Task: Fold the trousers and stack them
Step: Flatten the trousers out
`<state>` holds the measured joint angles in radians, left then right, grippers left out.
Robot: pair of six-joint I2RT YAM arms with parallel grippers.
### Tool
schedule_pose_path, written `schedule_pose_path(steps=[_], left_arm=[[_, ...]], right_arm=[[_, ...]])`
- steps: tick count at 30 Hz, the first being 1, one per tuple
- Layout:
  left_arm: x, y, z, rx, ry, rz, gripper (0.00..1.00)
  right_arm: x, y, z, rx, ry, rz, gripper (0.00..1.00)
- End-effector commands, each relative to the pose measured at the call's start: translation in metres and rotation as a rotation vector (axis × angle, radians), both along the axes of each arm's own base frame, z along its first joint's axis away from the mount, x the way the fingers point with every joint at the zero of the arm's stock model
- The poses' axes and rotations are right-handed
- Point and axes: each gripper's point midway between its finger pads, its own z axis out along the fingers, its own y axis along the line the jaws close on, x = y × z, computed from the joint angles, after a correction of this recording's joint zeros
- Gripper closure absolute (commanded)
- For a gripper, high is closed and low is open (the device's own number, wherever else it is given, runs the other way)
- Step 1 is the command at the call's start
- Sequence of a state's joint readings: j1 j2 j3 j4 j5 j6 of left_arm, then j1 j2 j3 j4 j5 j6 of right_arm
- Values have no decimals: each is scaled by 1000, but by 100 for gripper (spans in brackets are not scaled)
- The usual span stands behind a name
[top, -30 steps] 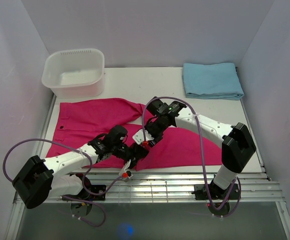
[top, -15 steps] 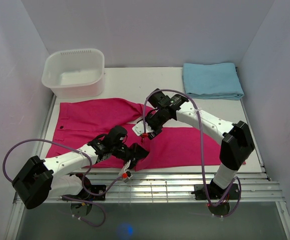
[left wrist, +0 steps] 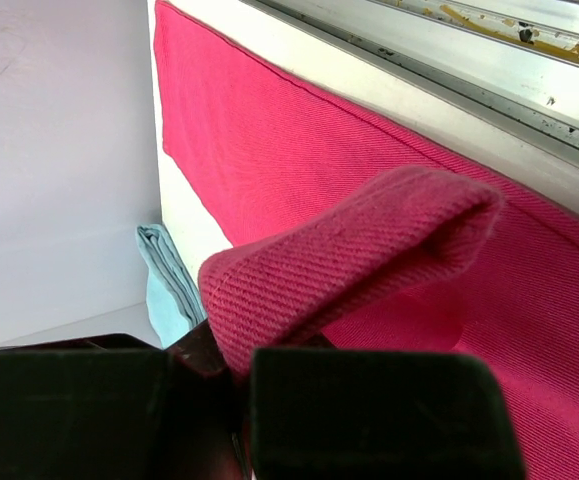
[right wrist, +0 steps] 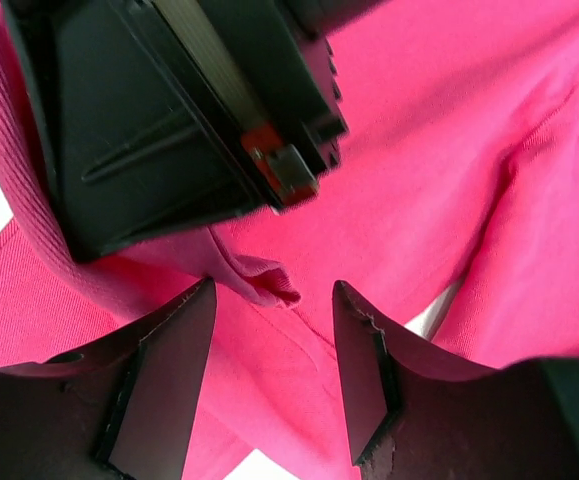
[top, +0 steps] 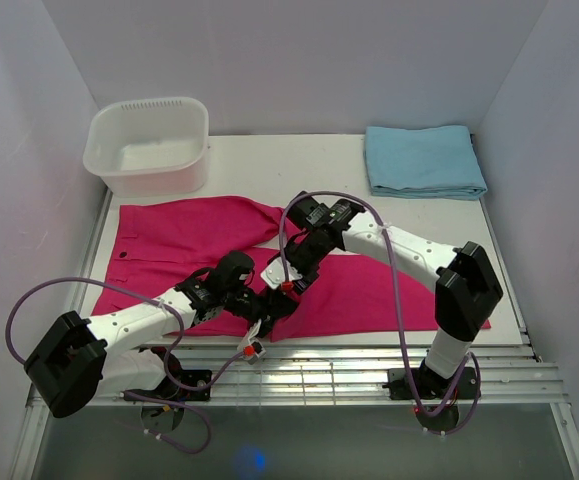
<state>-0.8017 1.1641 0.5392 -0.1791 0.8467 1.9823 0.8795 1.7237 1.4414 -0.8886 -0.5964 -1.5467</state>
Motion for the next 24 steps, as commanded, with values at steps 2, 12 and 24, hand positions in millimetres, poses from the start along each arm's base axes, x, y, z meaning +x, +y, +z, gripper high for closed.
schedule_pose_path(steps=[2,12,24], left_arm=[[-17,-14,34,-196,-581,-348,96],[-15,-14,35,-196,-600,-337,96],[-9,-12,37,-197,-601,-282,71]], right_arm=[[-19,-2,-14,-27,41,61,45],[-27,-18,-28,-79,-11,124,55],[13,-5,1,-38,-52,-63,92]])
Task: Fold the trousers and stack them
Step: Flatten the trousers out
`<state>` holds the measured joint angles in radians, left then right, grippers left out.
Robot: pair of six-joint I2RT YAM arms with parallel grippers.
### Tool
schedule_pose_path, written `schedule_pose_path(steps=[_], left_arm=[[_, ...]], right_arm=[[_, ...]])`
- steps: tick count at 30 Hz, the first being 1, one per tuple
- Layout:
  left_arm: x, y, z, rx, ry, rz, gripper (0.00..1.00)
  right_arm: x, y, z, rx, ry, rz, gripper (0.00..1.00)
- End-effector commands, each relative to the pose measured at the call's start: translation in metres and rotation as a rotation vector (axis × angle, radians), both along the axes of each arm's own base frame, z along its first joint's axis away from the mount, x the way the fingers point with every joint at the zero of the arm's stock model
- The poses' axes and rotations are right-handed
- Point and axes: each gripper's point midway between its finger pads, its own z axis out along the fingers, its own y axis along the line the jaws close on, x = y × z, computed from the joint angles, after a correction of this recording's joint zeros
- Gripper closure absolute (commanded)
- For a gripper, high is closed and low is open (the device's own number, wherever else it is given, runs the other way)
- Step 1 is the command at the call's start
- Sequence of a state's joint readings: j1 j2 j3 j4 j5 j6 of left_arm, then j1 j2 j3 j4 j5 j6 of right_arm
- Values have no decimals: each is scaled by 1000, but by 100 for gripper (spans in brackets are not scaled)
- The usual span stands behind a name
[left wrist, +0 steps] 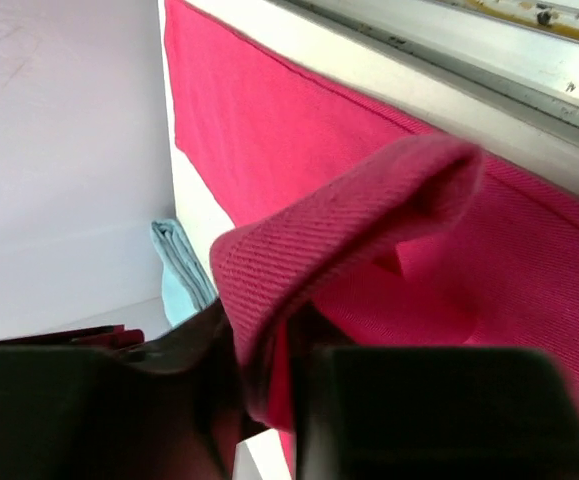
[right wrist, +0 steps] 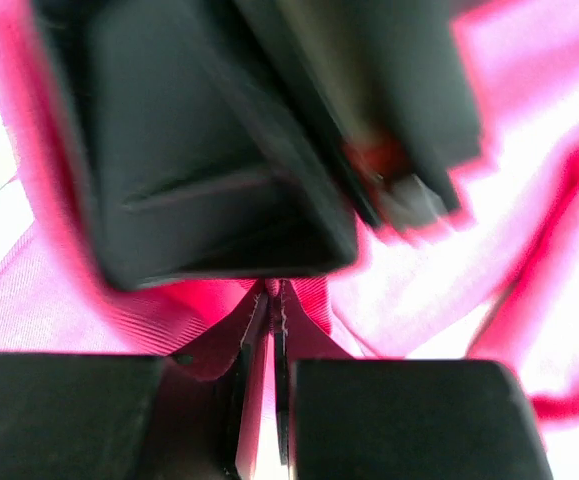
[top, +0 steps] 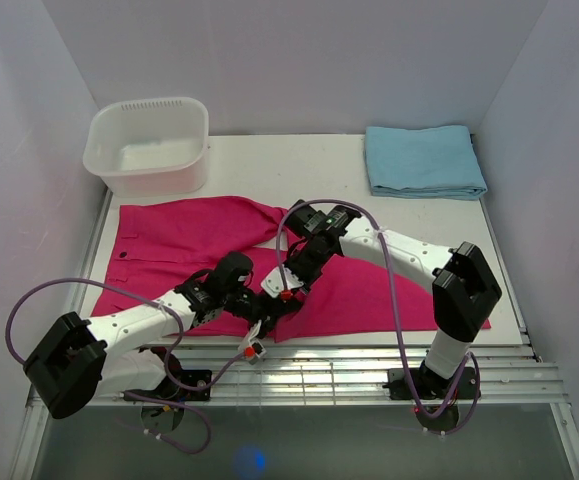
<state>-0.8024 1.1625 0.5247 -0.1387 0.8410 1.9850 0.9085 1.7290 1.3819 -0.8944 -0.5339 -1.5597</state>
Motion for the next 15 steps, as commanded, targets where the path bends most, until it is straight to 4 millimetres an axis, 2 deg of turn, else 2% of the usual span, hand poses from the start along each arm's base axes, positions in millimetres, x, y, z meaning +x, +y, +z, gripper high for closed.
schedule_pose_path(steps=[1,3,4,5,6,7,9,10,11,12,13,15], left_arm=[[-7,-11,41,-181,-585,-253,67],[10,-11,54,-180,-578,-145,54],[18,-13,71,-208,-593,-94,50],[27,-13,89,-245,-619,-37,46],[41,-9,96,-236,-583,66,45],[51,-7,112,-252,-585,125,43],[63,5,141,-289,-567,250,39],[77,16,148,-284,-517,366,39],[81,25,164,-307,-516,427,39],[86,34,169,-316,-497,485,39],[97,47,172,-324,-437,597,39],[109,68,180,-328,-379,732,39]], right_arm=[[37,2,31,55,-42,-130,92],[58,-1,49,92,-64,-187,92],[77,-12,55,102,-67,-253,92],[87,-17,61,115,-69,-286,92],[99,-23,73,141,-79,-322,92],[115,-39,78,154,-82,-378,92],[127,-57,88,170,-98,-430,92],[135,-74,85,161,-97,-474,92],[138,-81,87,164,-100,-494,92],[138,-89,93,175,-107,-517,92],[144,-103,91,168,-105,-562,92],[150,-116,101,179,-103,-641,92]])
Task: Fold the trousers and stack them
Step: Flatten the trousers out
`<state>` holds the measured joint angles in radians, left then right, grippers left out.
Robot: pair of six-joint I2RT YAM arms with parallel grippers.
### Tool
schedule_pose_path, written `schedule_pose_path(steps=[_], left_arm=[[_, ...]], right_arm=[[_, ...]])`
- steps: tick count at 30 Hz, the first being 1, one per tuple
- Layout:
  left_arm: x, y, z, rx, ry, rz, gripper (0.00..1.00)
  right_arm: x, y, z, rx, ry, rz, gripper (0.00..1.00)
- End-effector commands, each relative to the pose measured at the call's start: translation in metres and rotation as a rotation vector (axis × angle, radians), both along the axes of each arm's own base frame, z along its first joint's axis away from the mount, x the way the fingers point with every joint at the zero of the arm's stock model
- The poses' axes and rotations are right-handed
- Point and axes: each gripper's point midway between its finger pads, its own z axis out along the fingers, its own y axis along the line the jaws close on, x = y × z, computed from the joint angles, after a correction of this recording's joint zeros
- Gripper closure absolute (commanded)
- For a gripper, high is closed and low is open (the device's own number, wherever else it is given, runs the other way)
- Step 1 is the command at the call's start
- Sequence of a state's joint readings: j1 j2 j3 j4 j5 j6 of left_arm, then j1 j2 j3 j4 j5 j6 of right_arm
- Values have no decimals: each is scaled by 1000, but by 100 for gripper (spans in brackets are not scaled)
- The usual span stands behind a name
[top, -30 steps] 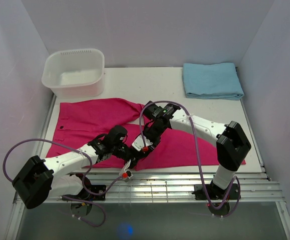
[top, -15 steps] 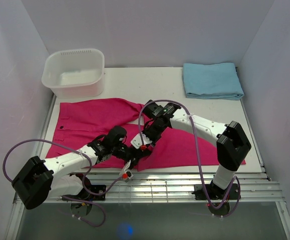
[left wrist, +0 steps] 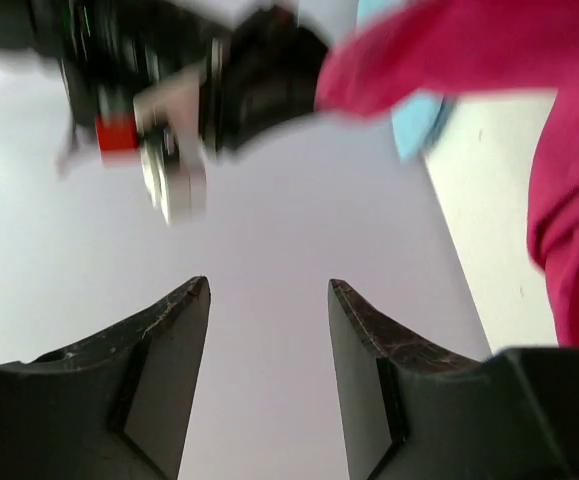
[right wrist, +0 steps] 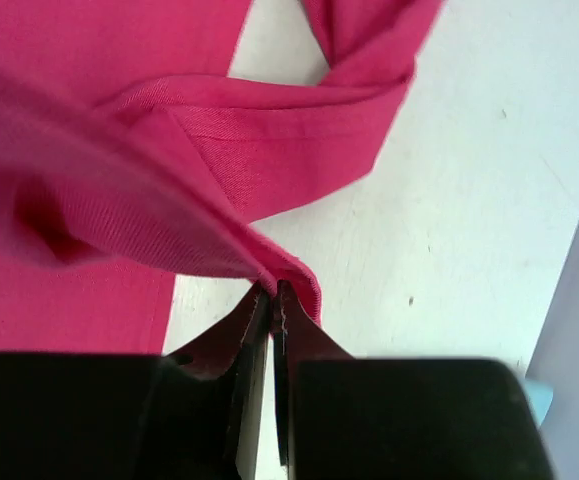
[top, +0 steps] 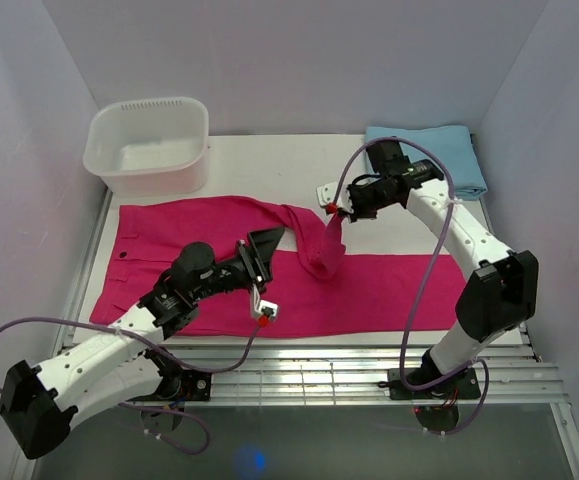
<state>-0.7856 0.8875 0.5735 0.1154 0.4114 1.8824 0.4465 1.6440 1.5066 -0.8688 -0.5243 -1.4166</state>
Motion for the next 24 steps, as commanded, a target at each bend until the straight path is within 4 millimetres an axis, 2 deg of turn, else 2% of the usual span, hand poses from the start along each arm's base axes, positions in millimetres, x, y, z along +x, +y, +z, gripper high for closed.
schedule_pose_path(steps=[1,3,4,5,6,7,8,9,10,11,13,14,16,17,18,19,20,21,22,23,24], left_arm=[[42,55,32,-154,111,366,39],[59,79,30,-258,300,513,39],[66,93,21,-277,381,600,40],[75,119,0,-333,538,732,41],[80,131,2,-386,600,787,42],[84,141,-12,-407,683,851,46],[86,163,-32,-412,783,947,49],[85,171,-44,-489,895,1006,51],[85,178,-61,-495,973,1059,53],[82,198,-80,-507,1049,1153,58],[76,200,-104,-559,1219,1188,61],[78,215,-121,-580,1284,1262,62],[79,222,-138,-622,1406,1310,66],[84,240,-159,-650,1475,1400,66],[86,250,-168,-675,1522,1445,69],[92,252,-168,-721,1582,1452,70],[92,278,-178,-789,1633,1533,70],[92,286,-199,-786,1714,1593,71],[92,291,-206,-804,1761,1609,73],[94,309,-210,-869,1780,1655,73],[91,316,-224,-872,1822,1696,74]], right_arm=[[6,-25,33,61,-16,-134,92],[21,-41,56,112,-11,-253,92],[34,-63,65,139,-9,-336,92],[44,-75,83,169,-29,-390,92],[51,-88,88,185,-18,-450,92],[60,-115,93,212,9,-561,92],[64,-128,96,227,17,-614,92],[68,-142,100,237,20,-668,92],[73,-171,98,236,29,-765,92],[72,-182,95,251,66,-834,92],[71,-210,78,227,128,-958,92],[66,-216,67,217,188,-1019,92],[57,-236,41,189,277,-1122,92],[54,-240,33,190,307,-1155,92],[50,-244,26,198,351,-1199,92],[44,-252,13,185,386,-1238,92],[43,-255,8,179,398,-1258,92],[43,-261,4,171,406,-1286,92],[44,-268,2,165,395,-1311,92],[45,-272,-1,165,393,-1328,92],[51,-276,-2,168,374,-1338,92]])
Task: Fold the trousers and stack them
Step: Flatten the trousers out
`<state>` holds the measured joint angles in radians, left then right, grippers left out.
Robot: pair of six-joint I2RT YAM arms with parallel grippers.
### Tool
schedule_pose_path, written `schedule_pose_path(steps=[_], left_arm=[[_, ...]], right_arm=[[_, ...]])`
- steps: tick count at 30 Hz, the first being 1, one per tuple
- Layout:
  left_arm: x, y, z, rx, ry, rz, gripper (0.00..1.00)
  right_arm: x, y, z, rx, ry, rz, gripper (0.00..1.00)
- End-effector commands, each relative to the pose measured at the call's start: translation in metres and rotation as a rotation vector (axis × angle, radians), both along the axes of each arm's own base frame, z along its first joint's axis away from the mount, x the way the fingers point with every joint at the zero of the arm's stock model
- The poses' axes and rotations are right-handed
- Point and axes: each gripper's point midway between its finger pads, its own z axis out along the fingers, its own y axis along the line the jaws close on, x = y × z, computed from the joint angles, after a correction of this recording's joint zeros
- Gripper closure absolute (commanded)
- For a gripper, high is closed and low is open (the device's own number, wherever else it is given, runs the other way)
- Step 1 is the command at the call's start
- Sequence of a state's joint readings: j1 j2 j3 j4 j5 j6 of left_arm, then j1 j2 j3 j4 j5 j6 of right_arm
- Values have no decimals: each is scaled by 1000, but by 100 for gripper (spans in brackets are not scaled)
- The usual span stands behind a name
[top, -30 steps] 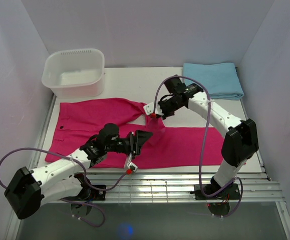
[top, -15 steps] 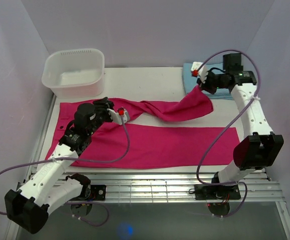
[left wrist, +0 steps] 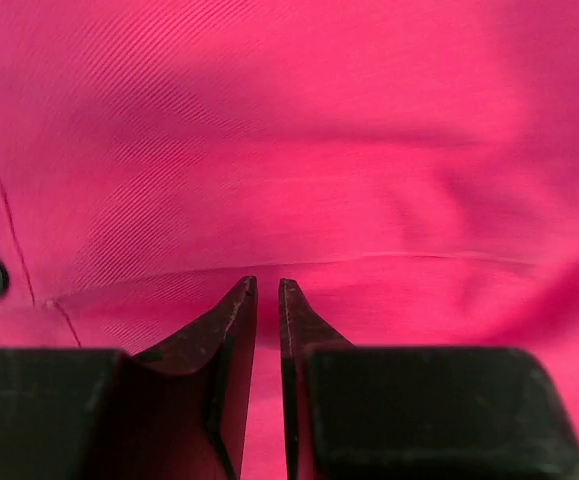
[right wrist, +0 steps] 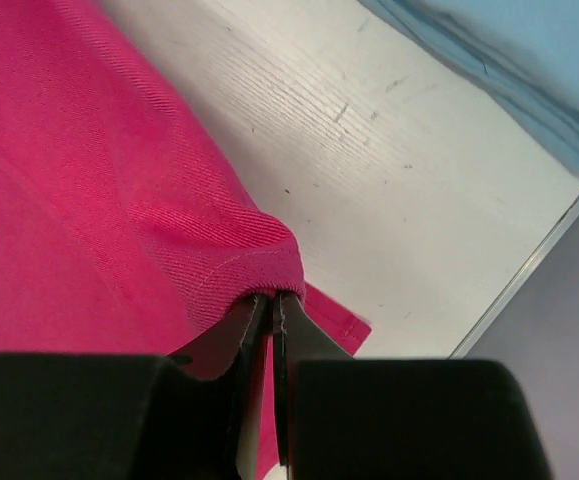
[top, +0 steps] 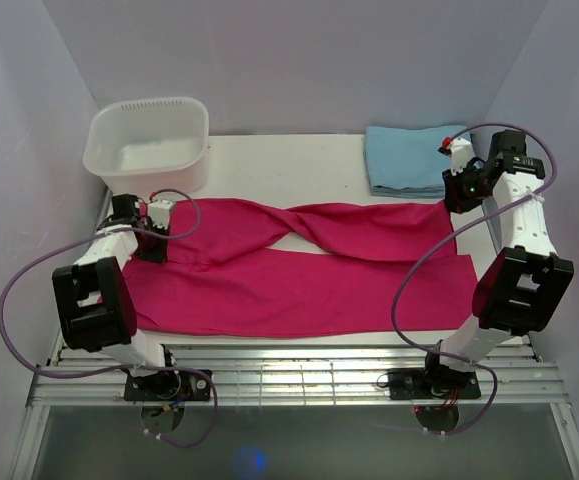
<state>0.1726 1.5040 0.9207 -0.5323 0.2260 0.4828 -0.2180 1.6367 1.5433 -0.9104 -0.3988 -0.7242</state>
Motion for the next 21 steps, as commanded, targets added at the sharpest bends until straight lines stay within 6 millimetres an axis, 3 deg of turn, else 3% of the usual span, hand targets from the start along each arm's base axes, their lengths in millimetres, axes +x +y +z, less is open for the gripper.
schedule_pose_path(steps=[1,5,8,11,13,16,21], left_arm=[[-9,13,-12,-136,98,156,75],[-19,44,-33,-123,164,254,76],[-27,58,-41,-129,188,293,76],[-35,64,-46,-154,208,310,77],[-36,57,-40,-215,194,264,76],[-26,30,0,-304,25,89,70],[-20,-17,93,-310,-248,-227,61]], right_arm=[[8,-21,-2,-21,-2,-122,92],[26,-42,2,-81,-25,-180,92],[25,-57,-13,-115,35,-207,92],[2,-64,-49,-180,152,-169,92],[-18,-54,-72,-152,222,-105,92],[-28,-44,-80,-121,217,-71,92],[-30,-47,-103,-120,282,-134,92]])
